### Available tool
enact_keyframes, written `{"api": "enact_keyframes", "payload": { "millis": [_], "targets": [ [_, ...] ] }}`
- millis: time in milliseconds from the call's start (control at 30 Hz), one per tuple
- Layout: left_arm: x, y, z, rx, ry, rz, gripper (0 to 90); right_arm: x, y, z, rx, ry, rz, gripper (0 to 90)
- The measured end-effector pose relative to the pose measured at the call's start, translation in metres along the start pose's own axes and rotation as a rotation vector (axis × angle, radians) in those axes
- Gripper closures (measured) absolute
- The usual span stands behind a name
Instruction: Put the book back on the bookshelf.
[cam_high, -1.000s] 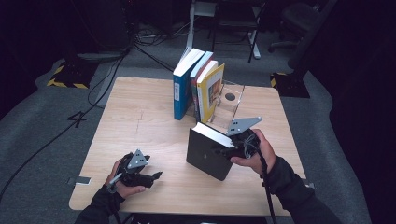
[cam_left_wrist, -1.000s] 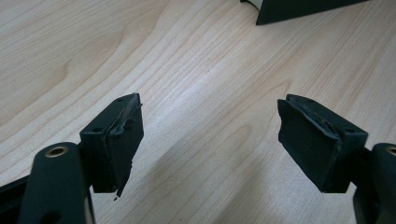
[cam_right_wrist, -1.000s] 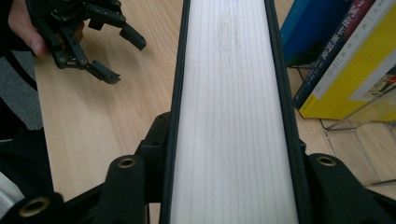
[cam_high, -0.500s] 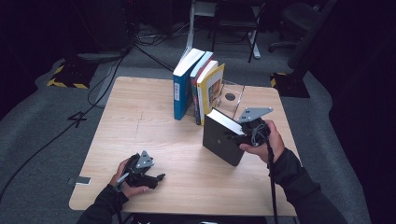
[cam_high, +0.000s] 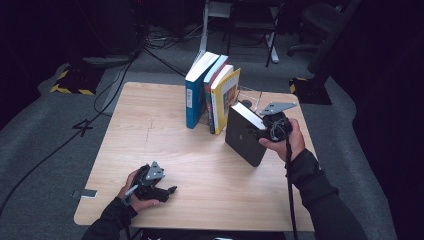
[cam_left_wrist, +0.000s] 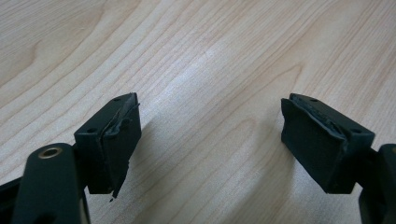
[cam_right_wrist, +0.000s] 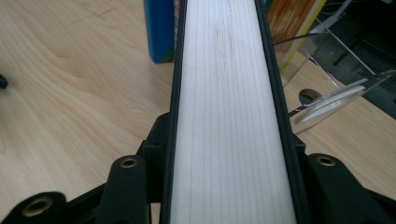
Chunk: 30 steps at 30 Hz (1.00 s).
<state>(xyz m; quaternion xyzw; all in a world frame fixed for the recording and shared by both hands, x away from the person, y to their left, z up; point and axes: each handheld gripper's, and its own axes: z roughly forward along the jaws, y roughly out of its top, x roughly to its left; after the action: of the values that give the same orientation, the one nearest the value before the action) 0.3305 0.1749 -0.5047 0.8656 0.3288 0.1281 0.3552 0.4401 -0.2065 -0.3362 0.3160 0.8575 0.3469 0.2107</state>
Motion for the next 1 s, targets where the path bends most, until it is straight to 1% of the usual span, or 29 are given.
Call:
{"api": "enact_keyframes", "payload": {
  "millis": [33, 67, 133, 200, 233, 300, 333, 433, 500, 700, 733, 967, 1000],
  "targets": [
    [0.000, 0.000, 0.000, 0.000, 0.001, 0.000, 20.0, -0.002, 0.000, 0.002, 0.000, -0.012, 0.013, 53.2],
    [0.000, 0.000, 0.000, 0.001, 0.001, -0.002, 20.0, -0.004, 0.000, 0.003, 0.000, -0.020, 0.013, 53.2],
    [0.000, 0.000, 0.000, 0.000, 0.001, -0.003, 20.0, -0.009, 0.001, 0.005, -0.007, -0.012, 0.043, 53.0],
    [0.000, 0.000, 0.000, 0.000, 0.001, -0.002, 20.0, -0.010, 0.002, 0.006, -0.010, -0.019, 0.053, 53.0],
    [0.000, 0.000, 0.000, 0.001, 0.001, -0.002, 20.1, -0.013, 0.002, 0.006, -0.008, -0.022, 0.073, 52.9],
    [-0.001, 0.000, 0.000, 0.000, 0.002, 0.000, 20.1, -0.016, 0.002, 0.005, -0.009, -0.026, 0.084, 52.8],
    [-0.001, 0.000, 0.000, 0.000, 0.002, 0.000, 20.1, -0.016, 0.002, 0.005, -0.009, -0.026, 0.084, 52.8],
    [-0.001, 0.000, 0.000, 0.003, 0.004, 0.001, 20.1, -0.022, 0.001, 0.002, -0.009, -0.033, 0.095, 52.7],
    [-0.001, 0.000, 0.000, 0.004, 0.003, 0.001, 20.1, -0.026, 0.000, -0.001, -0.011, -0.049, 0.108, 52.7],
    [-0.001, 0.000, 0.000, 0.005, 0.004, 0.000, 20.0, -0.036, -0.003, -0.006, -0.010, -0.080, 0.112, 52.8],
    [-0.001, 0.000, 0.000, 0.005, 0.004, 0.000, 20.1, -0.039, -0.003, -0.007, -0.015, -0.092, 0.121, 52.8],
    [-0.001, 0.000, 0.000, 0.004, 0.004, 0.000, 20.0, -0.047, -0.003, -0.008, -0.021, -0.110, 0.131, 52.8],
    [-0.001, 0.000, 0.000, 0.004, 0.004, 0.000, 20.0, -0.049, -0.003, -0.008, -0.022, -0.112, 0.138, 52.8]
  ]
}}
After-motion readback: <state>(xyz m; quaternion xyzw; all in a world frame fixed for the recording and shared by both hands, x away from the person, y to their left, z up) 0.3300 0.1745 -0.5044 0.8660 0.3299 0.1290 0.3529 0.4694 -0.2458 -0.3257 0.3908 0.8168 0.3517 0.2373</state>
